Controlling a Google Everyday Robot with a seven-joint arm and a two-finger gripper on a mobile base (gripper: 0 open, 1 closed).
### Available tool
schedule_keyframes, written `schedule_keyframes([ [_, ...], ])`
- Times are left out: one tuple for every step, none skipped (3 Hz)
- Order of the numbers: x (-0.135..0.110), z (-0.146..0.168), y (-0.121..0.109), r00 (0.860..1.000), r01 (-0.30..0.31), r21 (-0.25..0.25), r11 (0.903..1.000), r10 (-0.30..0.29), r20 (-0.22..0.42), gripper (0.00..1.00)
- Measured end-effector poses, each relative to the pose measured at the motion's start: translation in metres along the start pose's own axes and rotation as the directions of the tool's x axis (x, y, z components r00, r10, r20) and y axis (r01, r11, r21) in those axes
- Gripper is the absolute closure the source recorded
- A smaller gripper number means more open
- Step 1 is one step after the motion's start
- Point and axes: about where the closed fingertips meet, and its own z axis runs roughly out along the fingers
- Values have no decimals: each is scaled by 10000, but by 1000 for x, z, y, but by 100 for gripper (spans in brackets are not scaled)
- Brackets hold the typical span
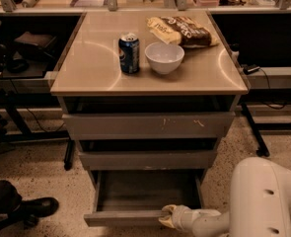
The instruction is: Open bottom drawer
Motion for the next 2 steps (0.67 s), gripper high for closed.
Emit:
schedule_keyframes([
  [-4,-2,0,10000,0,0,10000,0,0,100],
  [9,-6,13,9996,-276,5,9996,276,-84,100],
])
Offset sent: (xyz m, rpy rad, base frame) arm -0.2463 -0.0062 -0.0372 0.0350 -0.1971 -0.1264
